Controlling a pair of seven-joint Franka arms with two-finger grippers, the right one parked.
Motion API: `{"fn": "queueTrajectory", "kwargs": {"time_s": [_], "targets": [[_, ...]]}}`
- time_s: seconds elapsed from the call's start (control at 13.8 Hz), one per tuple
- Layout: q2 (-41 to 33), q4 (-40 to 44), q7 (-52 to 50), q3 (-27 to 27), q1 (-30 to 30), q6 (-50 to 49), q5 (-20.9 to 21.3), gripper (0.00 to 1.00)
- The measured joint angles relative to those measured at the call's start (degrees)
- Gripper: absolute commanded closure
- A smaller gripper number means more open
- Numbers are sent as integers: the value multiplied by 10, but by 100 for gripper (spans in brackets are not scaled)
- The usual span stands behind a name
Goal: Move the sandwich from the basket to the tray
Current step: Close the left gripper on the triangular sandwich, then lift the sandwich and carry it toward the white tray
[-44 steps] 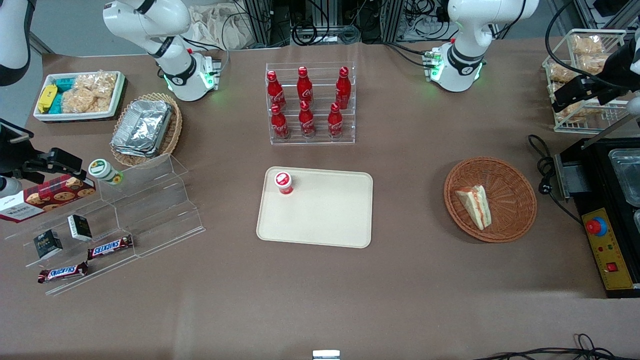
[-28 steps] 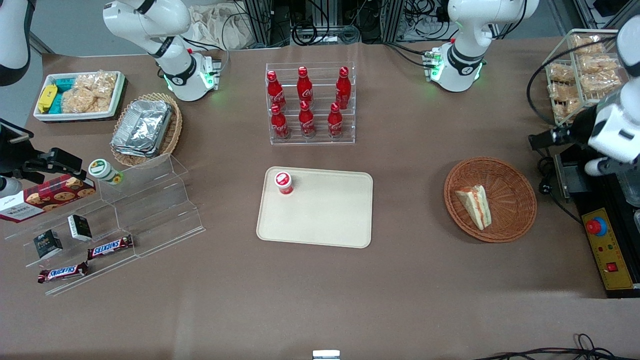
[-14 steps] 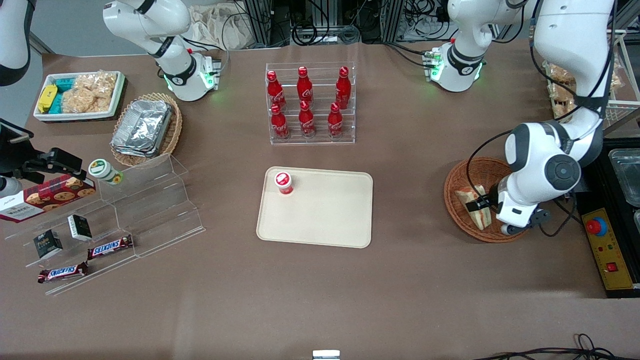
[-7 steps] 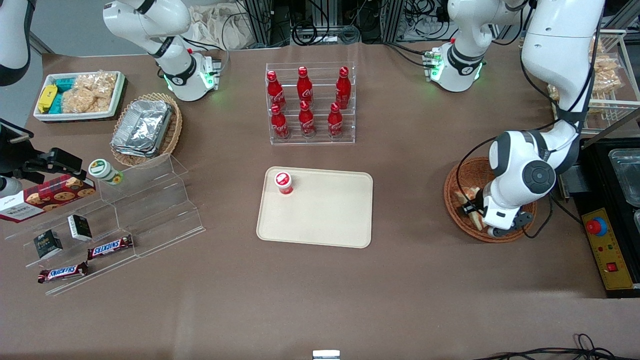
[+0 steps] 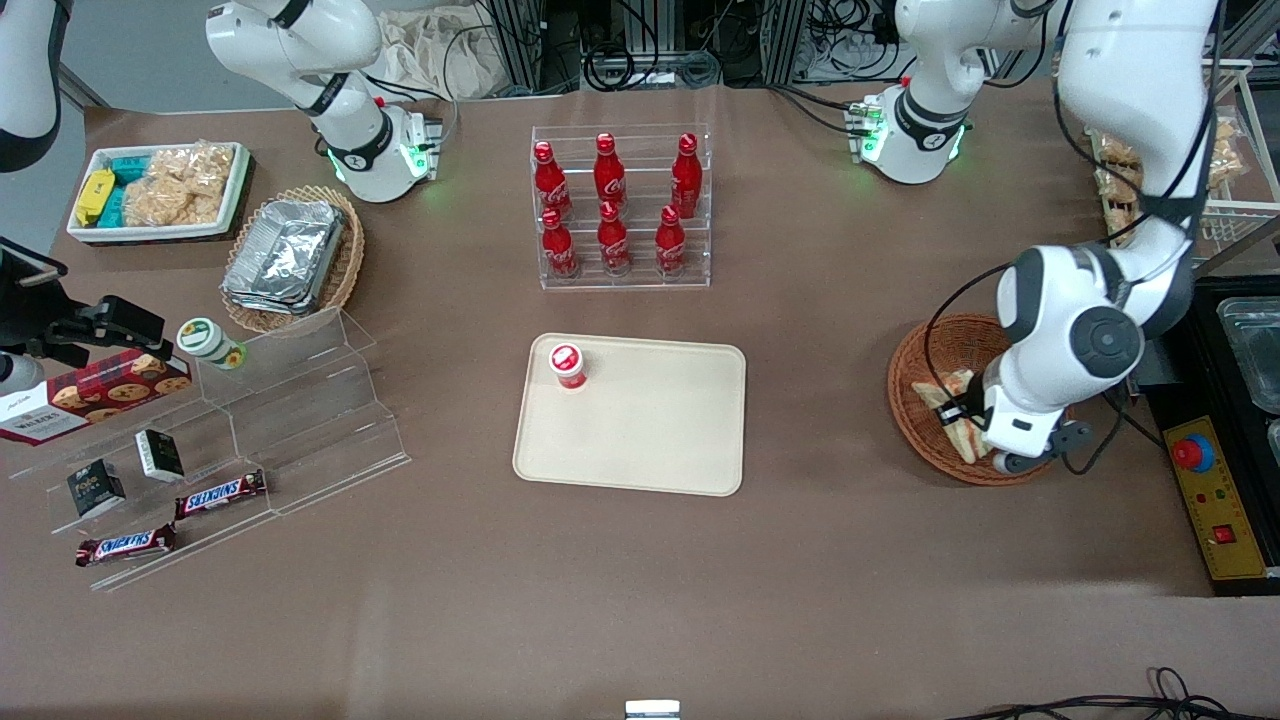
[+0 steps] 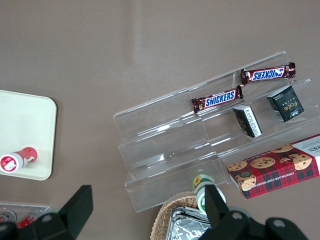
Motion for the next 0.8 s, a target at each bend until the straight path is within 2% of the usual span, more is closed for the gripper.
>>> {"fn": "queueTrajectory", "kwargs": {"time_s": [0.36,0.58,0.8], "targets": [[-101,132,0,-30,-1,-230,8,66],[-109,257,-2,-68,-2,-367,8,66],[-108,331,-60,-136,-3,-434,8,66]]}}
